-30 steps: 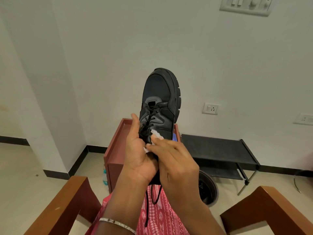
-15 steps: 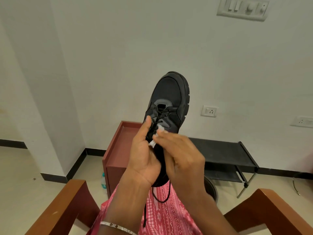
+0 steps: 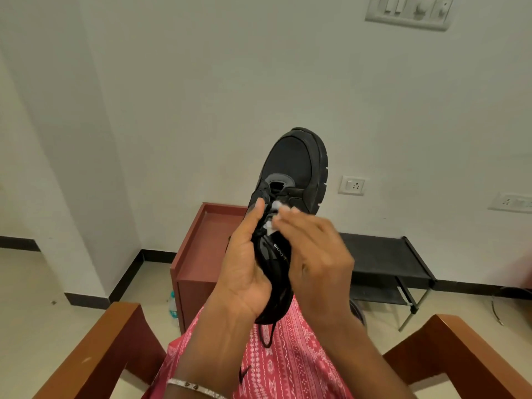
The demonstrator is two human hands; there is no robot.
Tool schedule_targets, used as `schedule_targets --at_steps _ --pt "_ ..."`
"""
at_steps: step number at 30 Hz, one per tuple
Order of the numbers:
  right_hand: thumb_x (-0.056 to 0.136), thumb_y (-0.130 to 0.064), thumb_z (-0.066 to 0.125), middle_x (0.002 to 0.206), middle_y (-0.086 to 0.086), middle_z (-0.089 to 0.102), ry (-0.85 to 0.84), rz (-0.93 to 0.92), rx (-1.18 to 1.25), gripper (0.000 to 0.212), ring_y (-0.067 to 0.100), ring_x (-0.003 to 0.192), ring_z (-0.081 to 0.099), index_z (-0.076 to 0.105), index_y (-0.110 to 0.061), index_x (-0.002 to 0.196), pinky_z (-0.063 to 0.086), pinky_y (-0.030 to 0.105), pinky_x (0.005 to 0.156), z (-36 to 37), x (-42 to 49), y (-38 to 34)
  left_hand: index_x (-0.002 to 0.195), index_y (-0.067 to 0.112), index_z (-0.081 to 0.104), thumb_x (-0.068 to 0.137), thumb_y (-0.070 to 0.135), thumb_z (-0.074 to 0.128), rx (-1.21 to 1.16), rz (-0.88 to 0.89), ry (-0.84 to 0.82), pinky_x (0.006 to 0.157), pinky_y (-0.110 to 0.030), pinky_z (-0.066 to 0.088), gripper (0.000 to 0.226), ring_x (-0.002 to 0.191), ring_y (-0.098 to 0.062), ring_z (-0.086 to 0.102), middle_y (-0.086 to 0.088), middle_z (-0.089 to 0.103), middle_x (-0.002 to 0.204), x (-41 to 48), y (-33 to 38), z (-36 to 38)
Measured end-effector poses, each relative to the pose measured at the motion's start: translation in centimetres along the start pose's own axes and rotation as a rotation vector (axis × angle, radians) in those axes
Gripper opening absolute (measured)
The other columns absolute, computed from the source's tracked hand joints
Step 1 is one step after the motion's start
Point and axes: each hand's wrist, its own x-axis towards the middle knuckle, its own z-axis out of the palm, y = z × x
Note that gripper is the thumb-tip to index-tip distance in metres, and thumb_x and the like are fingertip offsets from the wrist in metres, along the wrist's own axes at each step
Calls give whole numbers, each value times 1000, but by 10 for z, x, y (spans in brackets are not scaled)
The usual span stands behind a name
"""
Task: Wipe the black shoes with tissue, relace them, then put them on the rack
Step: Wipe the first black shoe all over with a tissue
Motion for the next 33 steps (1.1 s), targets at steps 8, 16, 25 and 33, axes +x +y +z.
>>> schedule_targets --at_steps 8,16,25,33 --pt "105 -14 50 117 9 73 -45 -45 32 29 24 111 66 75 -2 111 54 34 98 -3 -23 -2 105 2 77 89 45 65 -9 -22 60 79 -31 61 48 87 -23 74 -15 74 106 7 4 -7" --pt "99 -10 54 118 8 72 -21 24 -24 26 22 111 66 75 -4 114 51 30 101 2 -4 8 117 0 71 91 40 67 -56 -38 22 77 -35 62 48 94 -27 74 -17 72 113 2 3 -4" --pt "105 -15 50 120 8 71 -41 5 37 28 23 111 66 74 -4 115 52 32 101 -3 -27 2 93 0 78 90 28 69 24 1 102 71 -36 63 30 80 -30 74 -19 75 98 7 8 -12" --pt "97 -5 58 121 3 71 -17 99 124 25 17 113 65 74 -7 116 51 29 101 -1 -14 4 101 -2 74 95 31 62 -51 4 41 71 -40 63 36 84 -31 75 -21 74 99 5 7 -10"
